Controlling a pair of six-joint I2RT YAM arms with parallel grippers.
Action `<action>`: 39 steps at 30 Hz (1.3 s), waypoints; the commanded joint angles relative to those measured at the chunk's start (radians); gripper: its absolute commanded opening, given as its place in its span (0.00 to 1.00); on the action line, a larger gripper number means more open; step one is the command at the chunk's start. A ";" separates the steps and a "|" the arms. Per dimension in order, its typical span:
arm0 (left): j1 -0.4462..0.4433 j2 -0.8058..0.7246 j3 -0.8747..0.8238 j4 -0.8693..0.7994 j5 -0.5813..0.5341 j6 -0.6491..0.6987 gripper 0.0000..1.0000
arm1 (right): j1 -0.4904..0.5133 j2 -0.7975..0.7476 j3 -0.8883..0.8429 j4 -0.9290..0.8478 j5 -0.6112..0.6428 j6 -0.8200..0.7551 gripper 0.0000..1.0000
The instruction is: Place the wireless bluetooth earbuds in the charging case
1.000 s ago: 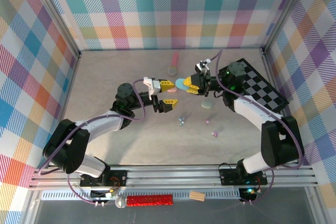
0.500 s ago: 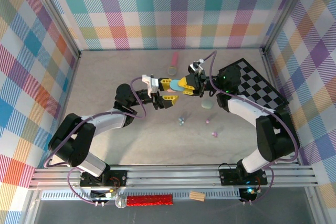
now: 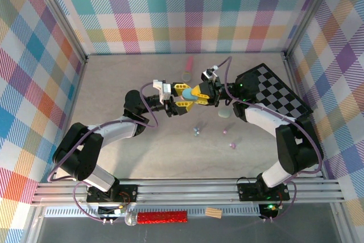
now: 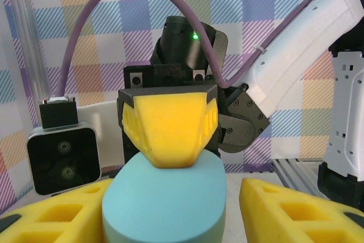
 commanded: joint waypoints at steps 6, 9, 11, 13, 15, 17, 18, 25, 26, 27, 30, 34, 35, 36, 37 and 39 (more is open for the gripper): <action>-0.010 0.018 0.029 0.068 0.055 0.028 0.61 | 0.002 -0.018 0.033 0.067 0.014 0.019 0.00; -0.010 0.024 0.030 0.067 0.055 0.031 0.61 | 0.003 -0.026 0.033 0.071 0.014 0.021 0.00; -0.010 0.027 0.032 0.067 0.056 0.030 0.61 | 0.003 -0.030 0.034 0.070 0.015 0.021 0.00; -0.010 0.029 0.033 0.067 0.057 0.029 0.61 | 0.003 -0.033 0.036 0.074 0.015 0.023 0.00; -0.010 0.031 0.036 0.067 0.055 0.031 0.61 | 0.003 -0.035 0.034 0.076 0.015 0.021 0.00; -0.010 0.033 0.038 0.068 0.055 0.029 0.60 | 0.003 -0.036 0.035 0.080 0.017 0.022 0.00; -0.010 0.035 0.038 0.067 0.057 0.028 0.60 | 0.003 -0.035 0.033 0.084 0.018 0.024 0.00; -0.010 0.038 0.046 0.067 0.060 0.016 0.54 | 0.003 -0.036 0.033 0.083 0.017 0.026 0.00; -0.010 0.037 0.047 0.067 0.060 0.015 0.54 | 0.003 -0.036 0.032 0.079 0.015 0.024 0.00; -0.010 0.035 0.048 0.068 0.061 0.014 0.54 | 0.003 -0.035 0.031 0.075 0.015 0.021 0.00; -0.010 0.032 0.052 0.066 0.066 0.003 0.48 | 0.004 -0.034 0.030 0.066 0.015 0.013 0.00; -0.010 0.034 0.053 0.066 0.070 -0.003 0.42 | 0.003 -0.033 0.030 0.051 0.015 0.002 0.00; -0.009 0.035 0.055 0.068 0.074 -0.006 0.41 | 0.003 -0.034 0.030 0.042 0.014 -0.006 0.00; -0.010 0.035 0.055 0.067 0.075 -0.009 0.41 | 0.003 -0.036 0.029 0.028 0.014 -0.015 0.00; -0.010 0.035 0.056 0.068 0.076 -0.011 0.40 | 0.003 -0.037 0.027 0.012 0.014 -0.025 0.00; -0.010 0.033 0.055 0.067 0.079 -0.011 0.39 | 0.002 -0.040 0.027 -0.008 0.021 -0.039 0.18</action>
